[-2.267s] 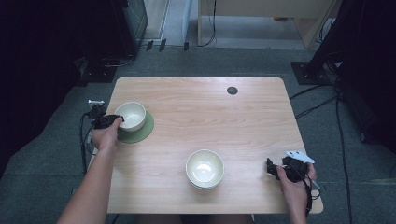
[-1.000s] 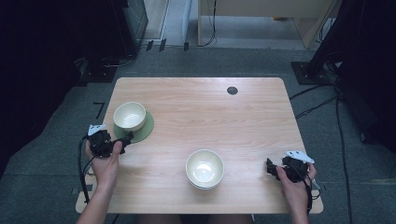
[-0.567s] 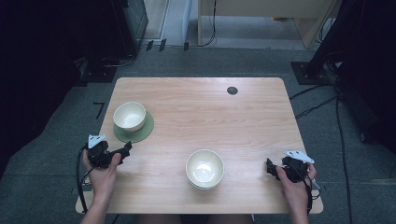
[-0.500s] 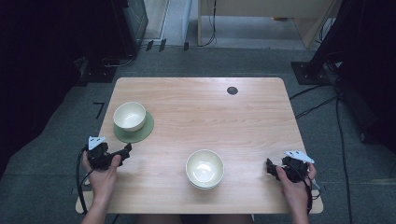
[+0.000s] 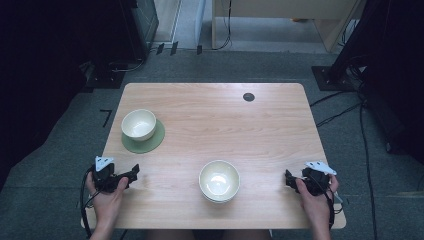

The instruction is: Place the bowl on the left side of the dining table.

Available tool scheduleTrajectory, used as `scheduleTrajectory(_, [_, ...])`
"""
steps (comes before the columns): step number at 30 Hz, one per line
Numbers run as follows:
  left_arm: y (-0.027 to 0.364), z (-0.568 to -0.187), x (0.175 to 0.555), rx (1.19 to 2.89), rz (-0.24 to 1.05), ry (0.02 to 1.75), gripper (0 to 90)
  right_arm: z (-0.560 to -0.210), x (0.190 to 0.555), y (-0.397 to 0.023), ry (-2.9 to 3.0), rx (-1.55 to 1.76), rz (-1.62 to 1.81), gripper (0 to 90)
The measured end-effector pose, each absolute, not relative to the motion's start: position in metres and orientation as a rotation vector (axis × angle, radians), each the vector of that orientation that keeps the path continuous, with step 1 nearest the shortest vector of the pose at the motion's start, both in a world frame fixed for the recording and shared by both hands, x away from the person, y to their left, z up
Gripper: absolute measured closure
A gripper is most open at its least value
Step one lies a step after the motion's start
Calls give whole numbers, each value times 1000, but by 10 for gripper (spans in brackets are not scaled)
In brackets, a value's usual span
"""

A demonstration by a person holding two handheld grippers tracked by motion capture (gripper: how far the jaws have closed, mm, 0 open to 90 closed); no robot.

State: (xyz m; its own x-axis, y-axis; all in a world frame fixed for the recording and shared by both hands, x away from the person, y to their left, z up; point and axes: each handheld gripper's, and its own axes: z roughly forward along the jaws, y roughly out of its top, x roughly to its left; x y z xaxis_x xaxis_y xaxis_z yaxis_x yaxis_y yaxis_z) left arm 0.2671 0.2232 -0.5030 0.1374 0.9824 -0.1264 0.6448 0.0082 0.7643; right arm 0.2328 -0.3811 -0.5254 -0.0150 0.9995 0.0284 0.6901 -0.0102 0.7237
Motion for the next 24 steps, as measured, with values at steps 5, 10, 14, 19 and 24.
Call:
scheduleTrajectory(5, [228,-507,262,1726,623,1588,21,-525,233,-381,1756,1752,782,77])
scheduleTrajectory(10, [234,-509,258,1732,628,1597,21,-525,233,-381,1756,1752,782,77])
scheduleTrajectory(14, [239,-511,255,1731,632,1608,22,-525,233,-381,1756,1752,782,77])
scheduleTrajectory(19, [246,-512,252,1751,651,1612,22,-525,233,-381,1756,1752,782,77])
scheduleTrajectory(24, [245,-515,252,1761,626,1618,23,-525,233,-381,1756,1752,782,77])
